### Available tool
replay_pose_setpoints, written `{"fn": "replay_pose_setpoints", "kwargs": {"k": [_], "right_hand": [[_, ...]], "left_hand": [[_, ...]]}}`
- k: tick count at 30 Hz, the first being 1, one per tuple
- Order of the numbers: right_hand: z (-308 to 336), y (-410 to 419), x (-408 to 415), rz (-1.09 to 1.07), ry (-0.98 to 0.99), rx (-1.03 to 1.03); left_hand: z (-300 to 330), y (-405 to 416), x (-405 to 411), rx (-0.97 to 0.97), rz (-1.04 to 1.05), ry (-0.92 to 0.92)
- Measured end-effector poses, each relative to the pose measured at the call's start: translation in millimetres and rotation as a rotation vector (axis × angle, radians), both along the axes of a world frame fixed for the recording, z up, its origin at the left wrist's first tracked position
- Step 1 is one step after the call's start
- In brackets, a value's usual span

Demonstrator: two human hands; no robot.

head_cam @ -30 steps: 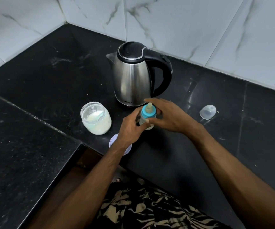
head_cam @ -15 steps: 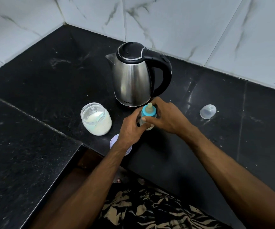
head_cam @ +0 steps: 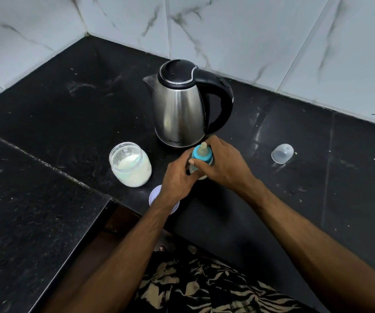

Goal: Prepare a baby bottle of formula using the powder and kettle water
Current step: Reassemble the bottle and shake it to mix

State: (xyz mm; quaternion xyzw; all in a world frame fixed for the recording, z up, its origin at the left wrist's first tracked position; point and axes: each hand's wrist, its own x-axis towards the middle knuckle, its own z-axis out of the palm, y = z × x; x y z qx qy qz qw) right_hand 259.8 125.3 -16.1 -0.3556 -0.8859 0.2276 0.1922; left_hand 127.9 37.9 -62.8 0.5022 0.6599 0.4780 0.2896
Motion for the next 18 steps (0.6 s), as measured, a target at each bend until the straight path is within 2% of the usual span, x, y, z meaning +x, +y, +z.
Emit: {"fn": "replay_pose_setpoints", "kwargs": {"k": [6,13,16,18], "right_hand": [[16.7,13.8,9.2,0.200,-0.112,-0.039],[-0.2,-23.2,-5.6,-0.153,0.074,-0.042],[-1.9,-25.2,-7.4,-0.185,0.099,-0.067],[-0.3,-19.2,-2.9,-0.127,0.096,-0.113]], "left_hand": [[-2.6,1.0,-4.7,-0.016,-0.020,0.013],[-1.3,-0.8,-0.2,-0.014,0.015,0.028],[0.4,-1.2,-0.6,-0.024,0.013,0.033],[1.9,-1.5,-1.1,-0.025,0.007,0.036]]}}
